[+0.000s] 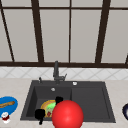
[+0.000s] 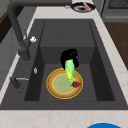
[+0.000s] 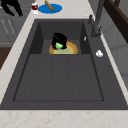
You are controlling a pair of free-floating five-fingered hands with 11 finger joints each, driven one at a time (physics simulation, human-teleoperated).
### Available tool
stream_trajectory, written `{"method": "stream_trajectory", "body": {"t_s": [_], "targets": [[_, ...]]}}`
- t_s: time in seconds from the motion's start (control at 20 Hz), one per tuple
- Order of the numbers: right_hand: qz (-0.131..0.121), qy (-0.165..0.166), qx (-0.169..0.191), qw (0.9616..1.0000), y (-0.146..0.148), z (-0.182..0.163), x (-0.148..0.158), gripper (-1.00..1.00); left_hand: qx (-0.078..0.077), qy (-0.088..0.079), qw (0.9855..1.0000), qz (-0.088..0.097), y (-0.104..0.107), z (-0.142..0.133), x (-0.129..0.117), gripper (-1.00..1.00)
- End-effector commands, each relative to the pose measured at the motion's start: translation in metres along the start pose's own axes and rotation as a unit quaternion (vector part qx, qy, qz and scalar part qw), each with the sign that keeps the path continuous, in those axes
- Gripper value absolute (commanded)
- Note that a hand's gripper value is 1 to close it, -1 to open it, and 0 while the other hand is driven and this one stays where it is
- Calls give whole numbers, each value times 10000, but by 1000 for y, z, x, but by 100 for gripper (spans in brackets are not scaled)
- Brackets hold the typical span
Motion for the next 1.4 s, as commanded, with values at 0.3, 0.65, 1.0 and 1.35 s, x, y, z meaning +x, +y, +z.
{"method": "stream_trajectory", "body": {"t_s": [0.3,0.65,1.0,1.35], "targets": [[104,685,-42,9976,-76,6,-1,100,0,0,10000,0,0,0,0,0],[-3,1024,20,9947,-124,14,-10,100,0,0,10000,0,0,0,0,0],[-9,1150,-44,9934,-158,24,-28,100,0,0,10000,0,0,0,0,0],[35,1063,-39,9943,-196,36,-62,100,0,0,10000,0,0,0,0,0]]}}
